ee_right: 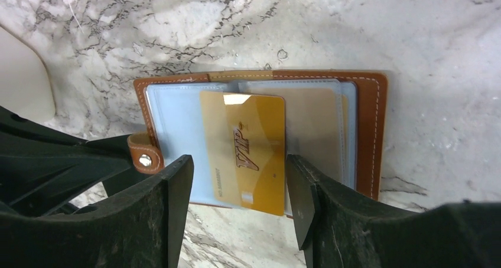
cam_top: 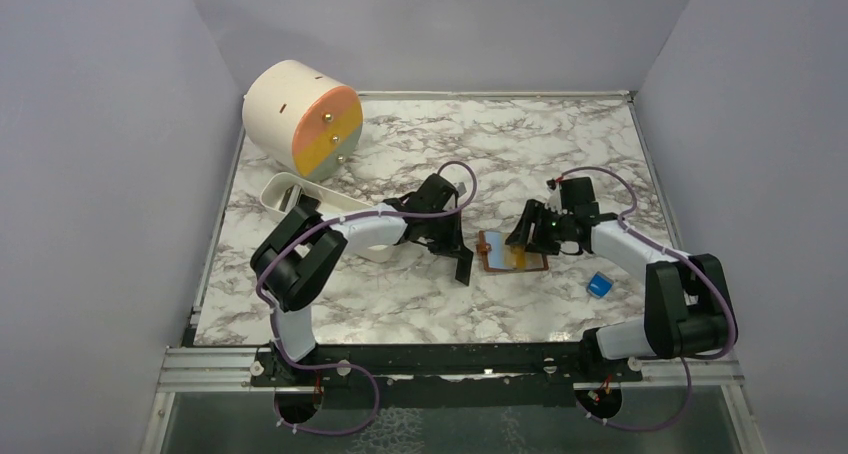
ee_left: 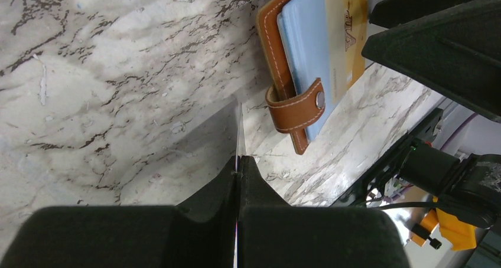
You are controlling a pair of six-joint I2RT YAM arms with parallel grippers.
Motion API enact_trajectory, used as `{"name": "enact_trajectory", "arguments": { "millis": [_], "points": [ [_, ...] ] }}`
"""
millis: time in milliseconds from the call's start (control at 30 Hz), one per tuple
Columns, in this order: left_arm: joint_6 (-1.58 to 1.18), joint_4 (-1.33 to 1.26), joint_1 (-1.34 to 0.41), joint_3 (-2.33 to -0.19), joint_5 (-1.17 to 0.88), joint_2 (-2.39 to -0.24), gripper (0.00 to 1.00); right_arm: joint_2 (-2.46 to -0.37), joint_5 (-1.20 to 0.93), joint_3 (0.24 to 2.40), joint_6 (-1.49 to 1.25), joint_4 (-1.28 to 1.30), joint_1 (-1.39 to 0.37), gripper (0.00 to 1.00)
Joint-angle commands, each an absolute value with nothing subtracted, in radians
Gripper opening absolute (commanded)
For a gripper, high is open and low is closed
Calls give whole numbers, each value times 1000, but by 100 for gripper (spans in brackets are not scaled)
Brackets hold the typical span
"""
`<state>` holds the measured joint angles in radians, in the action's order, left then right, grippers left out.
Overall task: Put the credit cards into the card holder
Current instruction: Insert the credit card into the card holder.
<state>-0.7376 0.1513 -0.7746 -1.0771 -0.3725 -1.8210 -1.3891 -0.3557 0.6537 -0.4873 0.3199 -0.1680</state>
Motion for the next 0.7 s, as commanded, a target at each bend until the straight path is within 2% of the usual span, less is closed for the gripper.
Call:
{"name": "enact_trajectory", "arguments": {
  "millis": [0, 667],
  "points": [
    [-712, 156, -779, -1112, -359, -1852, 0, -1428, -369, 654, -466, 264, -172, 60],
    [-712, 140, -779, -1122, -369, -1882, 0, -1433, -540, 592, -523, 109, -224, 56]
  ]
}}
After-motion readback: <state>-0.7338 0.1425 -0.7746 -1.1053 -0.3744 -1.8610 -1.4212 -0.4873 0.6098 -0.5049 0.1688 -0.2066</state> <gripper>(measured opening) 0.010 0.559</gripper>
